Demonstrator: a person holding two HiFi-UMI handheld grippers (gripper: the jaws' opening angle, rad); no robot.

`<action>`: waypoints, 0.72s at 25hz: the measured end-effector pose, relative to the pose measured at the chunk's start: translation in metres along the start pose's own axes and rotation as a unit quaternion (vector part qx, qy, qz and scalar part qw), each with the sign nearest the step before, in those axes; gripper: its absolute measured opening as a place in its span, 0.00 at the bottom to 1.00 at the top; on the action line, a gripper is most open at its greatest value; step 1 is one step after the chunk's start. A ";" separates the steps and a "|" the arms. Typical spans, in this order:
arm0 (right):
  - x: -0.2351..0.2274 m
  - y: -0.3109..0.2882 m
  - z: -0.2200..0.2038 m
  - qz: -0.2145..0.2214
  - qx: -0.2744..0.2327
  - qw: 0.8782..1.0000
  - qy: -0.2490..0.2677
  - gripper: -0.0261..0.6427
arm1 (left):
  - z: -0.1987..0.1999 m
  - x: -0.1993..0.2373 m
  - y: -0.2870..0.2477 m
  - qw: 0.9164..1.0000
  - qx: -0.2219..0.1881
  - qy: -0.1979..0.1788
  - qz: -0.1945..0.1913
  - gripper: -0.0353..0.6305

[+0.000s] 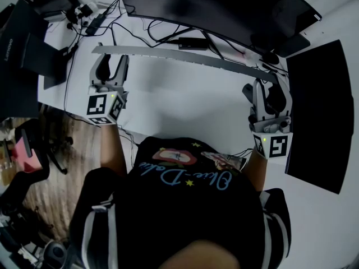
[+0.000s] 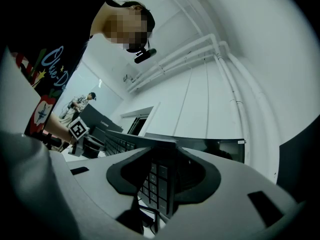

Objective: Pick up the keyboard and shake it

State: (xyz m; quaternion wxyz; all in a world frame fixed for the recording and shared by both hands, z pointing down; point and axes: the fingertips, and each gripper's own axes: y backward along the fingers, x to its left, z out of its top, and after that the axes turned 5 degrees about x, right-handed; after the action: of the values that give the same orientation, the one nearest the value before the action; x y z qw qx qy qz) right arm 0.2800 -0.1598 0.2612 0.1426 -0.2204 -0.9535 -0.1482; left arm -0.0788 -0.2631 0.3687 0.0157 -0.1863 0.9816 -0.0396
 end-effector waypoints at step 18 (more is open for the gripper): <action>0.009 0.001 -0.028 0.016 0.040 0.999 -0.028 0.26 | -0.035 -0.002 0.011 0.998 0.061 0.015 0.005 0.33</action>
State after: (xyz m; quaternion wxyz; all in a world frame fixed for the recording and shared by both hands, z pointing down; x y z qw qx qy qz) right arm 0.2783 -0.1652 0.2903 0.1265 -0.2340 -0.9586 -0.1014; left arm -0.0824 -0.2498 0.4028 0.0127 -0.1790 0.9785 -0.1021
